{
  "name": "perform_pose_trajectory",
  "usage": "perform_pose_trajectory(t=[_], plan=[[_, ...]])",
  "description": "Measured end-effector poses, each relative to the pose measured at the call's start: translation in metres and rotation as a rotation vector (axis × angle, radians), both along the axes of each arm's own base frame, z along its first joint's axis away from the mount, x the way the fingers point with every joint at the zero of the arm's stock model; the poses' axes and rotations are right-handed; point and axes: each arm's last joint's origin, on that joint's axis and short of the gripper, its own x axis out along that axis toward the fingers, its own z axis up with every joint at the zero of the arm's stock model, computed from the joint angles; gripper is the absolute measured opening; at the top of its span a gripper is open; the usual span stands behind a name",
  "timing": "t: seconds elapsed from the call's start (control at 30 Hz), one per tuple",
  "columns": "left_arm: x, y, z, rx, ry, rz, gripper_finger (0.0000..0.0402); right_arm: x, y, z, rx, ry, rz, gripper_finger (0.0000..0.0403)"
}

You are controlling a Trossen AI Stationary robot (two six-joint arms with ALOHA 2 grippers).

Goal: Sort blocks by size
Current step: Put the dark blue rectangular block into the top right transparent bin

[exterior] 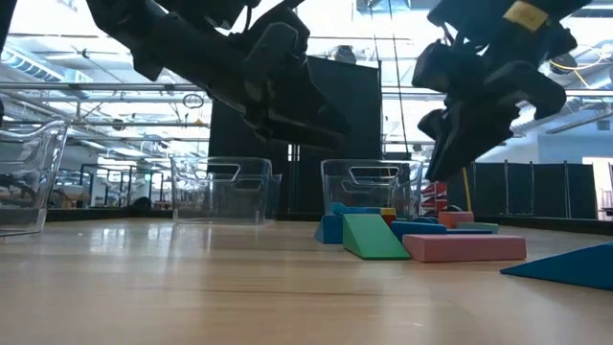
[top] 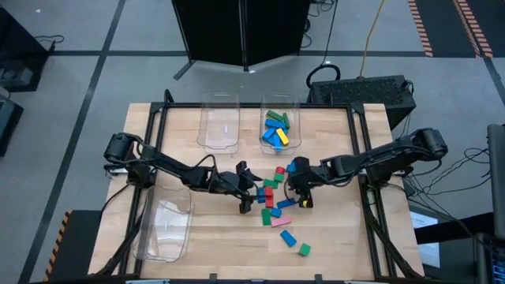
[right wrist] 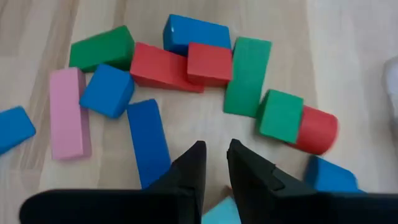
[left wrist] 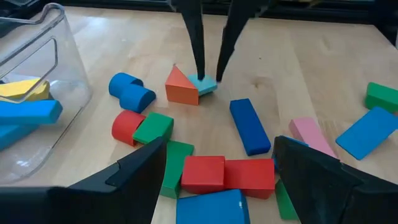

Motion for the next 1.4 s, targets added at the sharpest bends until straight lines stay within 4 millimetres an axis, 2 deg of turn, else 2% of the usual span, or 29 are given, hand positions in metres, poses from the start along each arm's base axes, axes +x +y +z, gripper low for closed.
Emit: perform_pose_trajectory(t=[0.2, 0.4, 0.6, 0.8, 1.17, 1.4], plan=[[-0.001, -0.005, 0.000, 0.008, -0.002, 0.000, 0.0297, 0.004, 0.009, -0.006, 0.015, -0.022, 0.019, 0.0087], [-0.001, -0.006, -0.004, -0.012, 0.008, 0.011, 0.0297, 0.005, 0.020, -0.017, 0.030, 0.015, 0.067, 0.0141], [0.001, -0.008, -0.012, -0.008, 0.023, 0.009, 0.0297, 0.007, 0.025, -0.029, 0.024, 0.058, 0.080, 0.0186], [0.005, -0.008, -0.025, -0.030, 0.032, 0.021, 0.0297, 0.009, 0.029, -0.040, 0.020, 0.095, 0.086, 0.0210], [0.007, -0.011, -0.030, -0.057, 0.018, 0.024, 0.0297, 0.013, 0.034, -0.058, 0.011, 0.146, 0.088, 0.0202], [0.007, -0.011, -0.030, -0.058, 0.015, 0.023, 0.0297, 0.014, 0.034, -0.060, 0.011, 0.146, 0.086, 0.0156]])
